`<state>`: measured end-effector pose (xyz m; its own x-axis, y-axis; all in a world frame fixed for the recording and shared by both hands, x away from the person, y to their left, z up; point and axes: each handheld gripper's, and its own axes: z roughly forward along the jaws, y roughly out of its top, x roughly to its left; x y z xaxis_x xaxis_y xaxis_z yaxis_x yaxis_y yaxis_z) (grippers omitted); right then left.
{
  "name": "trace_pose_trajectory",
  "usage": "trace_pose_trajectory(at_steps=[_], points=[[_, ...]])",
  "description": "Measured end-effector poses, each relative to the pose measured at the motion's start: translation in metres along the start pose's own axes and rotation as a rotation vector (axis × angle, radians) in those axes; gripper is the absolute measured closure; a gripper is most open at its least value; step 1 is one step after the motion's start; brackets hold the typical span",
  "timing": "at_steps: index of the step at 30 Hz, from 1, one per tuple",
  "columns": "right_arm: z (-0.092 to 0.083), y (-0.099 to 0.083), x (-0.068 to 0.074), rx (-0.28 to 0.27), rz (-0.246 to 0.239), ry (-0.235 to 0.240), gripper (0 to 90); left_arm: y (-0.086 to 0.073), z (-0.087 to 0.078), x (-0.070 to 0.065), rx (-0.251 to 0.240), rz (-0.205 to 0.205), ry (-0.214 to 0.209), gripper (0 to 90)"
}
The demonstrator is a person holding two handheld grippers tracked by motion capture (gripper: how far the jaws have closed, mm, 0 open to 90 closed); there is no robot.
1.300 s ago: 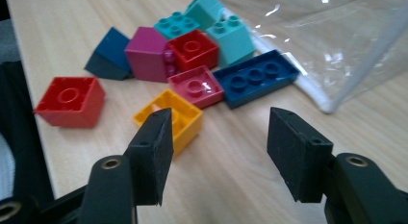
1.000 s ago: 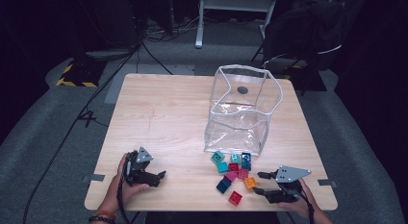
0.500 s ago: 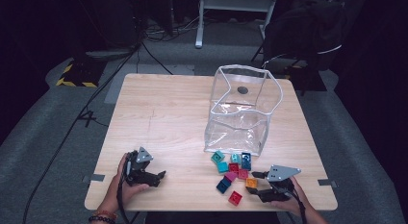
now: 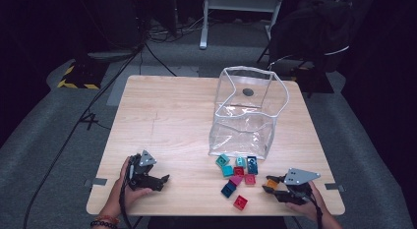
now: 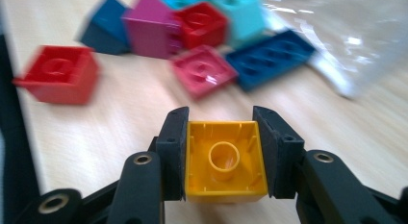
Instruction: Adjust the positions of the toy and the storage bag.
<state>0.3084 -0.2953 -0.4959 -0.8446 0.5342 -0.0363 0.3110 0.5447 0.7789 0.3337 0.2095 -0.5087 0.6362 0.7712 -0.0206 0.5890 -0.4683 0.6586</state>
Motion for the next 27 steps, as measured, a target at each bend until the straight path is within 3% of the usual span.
trace_pose_trajectory(at_steps=[2, 3, 6, 7, 12, 27], points=[[-0.002, -0.001, -0.004, -0.005, 0.012, -0.011, 59.2, 0.000, 0.000, 0.000, 0.000, 0.000, 0.000, 0.4], [-0.009, -0.004, -0.014, -0.012, 0.052, -0.053, 59.2, 0.000, 0.000, 0.000, 0.001, 0.003, -0.004, 0.4], [-0.013, -0.007, -0.023, -0.020, 0.089, -0.082, 59.2, 0.000, 0.000, 0.000, 0.000, 0.003, -0.006, 0.4], [-0.016, -0.009, -0.031, -0.021, 0.119, -0.111, 59.2, 0.000, 0.000, 0.000, 0.000, 0.003, -0.006, 0.4], [-0.020, -0.014, -0.043, -0.016, 0.139, -0.177, 59.2, 0.000, 0.000, 0.001, 0.000, 0.008, -0.008, 0.3], [-0.027, -0.022, -0.059, -0.024, 0.200, -0.226, 59.3, 0.000, 0.000, 0.001, -0.001, 0.008, -0.009, 0.3]])
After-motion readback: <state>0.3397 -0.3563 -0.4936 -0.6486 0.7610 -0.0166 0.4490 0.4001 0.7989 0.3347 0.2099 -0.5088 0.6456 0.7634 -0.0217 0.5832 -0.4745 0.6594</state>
